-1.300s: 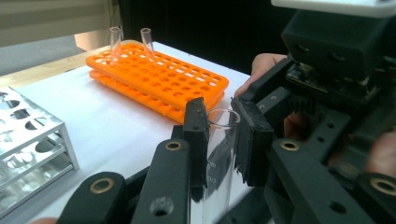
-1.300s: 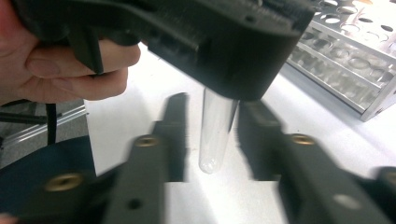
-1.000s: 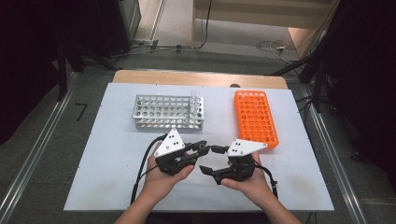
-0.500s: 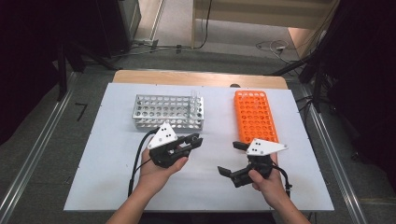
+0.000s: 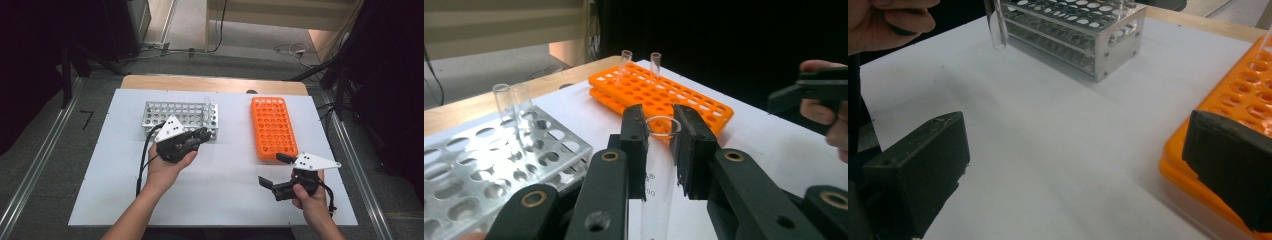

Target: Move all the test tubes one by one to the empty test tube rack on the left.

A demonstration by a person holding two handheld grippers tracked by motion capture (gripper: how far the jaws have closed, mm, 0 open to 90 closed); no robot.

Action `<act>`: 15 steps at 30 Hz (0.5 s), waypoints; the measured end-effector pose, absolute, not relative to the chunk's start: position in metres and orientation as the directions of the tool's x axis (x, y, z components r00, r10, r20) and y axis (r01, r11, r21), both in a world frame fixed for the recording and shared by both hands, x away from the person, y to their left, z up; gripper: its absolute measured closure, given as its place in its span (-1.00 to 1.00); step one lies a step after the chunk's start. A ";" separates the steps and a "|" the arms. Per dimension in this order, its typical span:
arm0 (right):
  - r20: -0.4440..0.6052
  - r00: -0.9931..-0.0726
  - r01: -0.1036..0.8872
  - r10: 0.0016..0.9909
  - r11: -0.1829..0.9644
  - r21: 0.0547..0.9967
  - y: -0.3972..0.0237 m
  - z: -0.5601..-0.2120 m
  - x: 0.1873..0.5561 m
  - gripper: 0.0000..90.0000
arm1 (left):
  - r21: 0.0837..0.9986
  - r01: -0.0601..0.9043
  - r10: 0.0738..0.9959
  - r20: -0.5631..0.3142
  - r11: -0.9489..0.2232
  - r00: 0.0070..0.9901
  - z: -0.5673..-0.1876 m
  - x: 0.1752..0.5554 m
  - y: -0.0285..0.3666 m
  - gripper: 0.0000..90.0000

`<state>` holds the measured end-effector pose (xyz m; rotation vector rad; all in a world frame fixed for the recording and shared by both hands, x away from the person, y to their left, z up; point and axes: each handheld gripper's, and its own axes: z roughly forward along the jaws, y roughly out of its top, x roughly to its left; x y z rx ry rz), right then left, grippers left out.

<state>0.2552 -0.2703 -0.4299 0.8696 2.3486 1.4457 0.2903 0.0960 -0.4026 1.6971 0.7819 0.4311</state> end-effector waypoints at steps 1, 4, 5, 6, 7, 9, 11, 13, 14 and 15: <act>0.092 -0.789 0.357 0.608 0.331 0.873 -0.274 -0.430 0.255 -1.00 | 0.955 0.271 0.698 -0.113 -0.120 0.707 -0.402 0.293 0.096 0.69; 0.097 -0.778 0.363 0.620 0.318 0.876 -0.286 -0.431 0.253 -1.00 | 0.954 0.274 0.705 -0.115 -0.117 0.699 -0.402 0.301 0.098 0.69; 0.097 -0.774 0.365 0.626 0.315 0.876 -0.290 -0.431 0.253 -1.00 | 0.954 0.277 0.708 -0.117 -0.114 0.696 -0.402 0.304 0.099 0.69; 0.102 -0.767 0.373 0.633 0.311 0.874 -0.294 -0.432 0.252 -1.00 | 0.955 0.277 0.712 -0.120 -0.109 0.692 -0.402 0.306 0.100 0.69; 0.104 -0.764 0.377 0.637 0.309 0.873 -0.298 -0.433 0.252 -1.00 | 0.955 0.279 0.713 -0.126 -0.102 0.689 -0.403 0.309 0.100 0.69; 0.106 -0.757 0.385 0.645 0.309 0.869 -0.305 -0.435 0.250 -1.00 | 0.954 0.283 0.721 -0.128 -0.097 0.681 -0.403 0.314 0.101 0.69; 0.106 -0.752 0.389 0.651 0.307 0.869 -0.311 -0.436 0.248 -1.00 | 0.954 0.285 0.729 -0.130 -0.092 0.672 -0.403 0.319 0.102 0.69; 0.102 -0.746 0.393 0.658 0.311 0.865 -0.317 -0.439 0.247 -1.00 | 0.955 0.284 0.735 -0.130 -0.087 0.665 -0.402 0.324 0.103 0.69; 0.103 -0.741 0.397 0.663 0.308 0.865 -0.319 -0.440 0.246 -1.00 | 0.955 0.283 0.738 -0.125 -0.092 0.663 -0.401 0.327 0.103 0.69; 0.109 -0.738 0.403 0.666 0.305 0.863 -0.321 -0.440 0.245 -1.00 | 0.956 0.278 0.742 -0.120 -0.092 0.660 -0.401 0.330 0.102 0.69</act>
